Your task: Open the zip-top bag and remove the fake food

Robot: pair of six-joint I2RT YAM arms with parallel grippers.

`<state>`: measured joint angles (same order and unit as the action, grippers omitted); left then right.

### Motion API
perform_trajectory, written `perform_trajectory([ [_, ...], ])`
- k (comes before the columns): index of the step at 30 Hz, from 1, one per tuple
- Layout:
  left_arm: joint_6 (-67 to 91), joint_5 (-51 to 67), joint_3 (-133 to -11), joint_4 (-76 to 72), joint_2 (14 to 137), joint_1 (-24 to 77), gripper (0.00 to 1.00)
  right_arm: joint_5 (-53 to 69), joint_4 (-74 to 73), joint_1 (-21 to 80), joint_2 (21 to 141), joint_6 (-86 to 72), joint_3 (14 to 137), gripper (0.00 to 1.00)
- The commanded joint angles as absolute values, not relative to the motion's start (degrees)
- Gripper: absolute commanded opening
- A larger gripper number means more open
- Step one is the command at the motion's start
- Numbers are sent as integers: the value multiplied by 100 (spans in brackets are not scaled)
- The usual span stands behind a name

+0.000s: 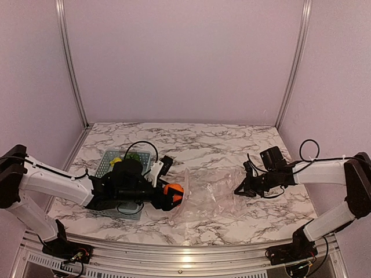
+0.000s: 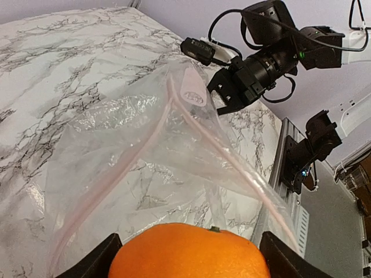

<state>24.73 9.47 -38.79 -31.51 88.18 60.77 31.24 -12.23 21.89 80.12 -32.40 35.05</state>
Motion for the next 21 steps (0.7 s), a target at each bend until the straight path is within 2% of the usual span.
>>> perform_trajectory([
  [1, 2723, 629, -3699, -2605, 8162, 5847, 82, 3069, -1423, 1866, 7779, -3077, 3447, 0],
  [6, 3125, 415, -3559, -1858, 7381, 5370, 82, 3203, -1468, 1596, 7642, -2940, 3364, 0],
  [12, 3673, -382, -3759, 63, 6194, 4442, 87, 3476, -1345, 1361, 7547, -2866, 3343, 0],
  [17, 3879, -827, -4078, 1837, 5745, 3469, 87, 3668, -1238, 1352, 7575, -2802, 3413, 0],
  [21, 3877, -720, -4112, 2354, 5672, 3134, 86, 3692, -1210, 1352, 7677, -2744, 3457, 0],
])
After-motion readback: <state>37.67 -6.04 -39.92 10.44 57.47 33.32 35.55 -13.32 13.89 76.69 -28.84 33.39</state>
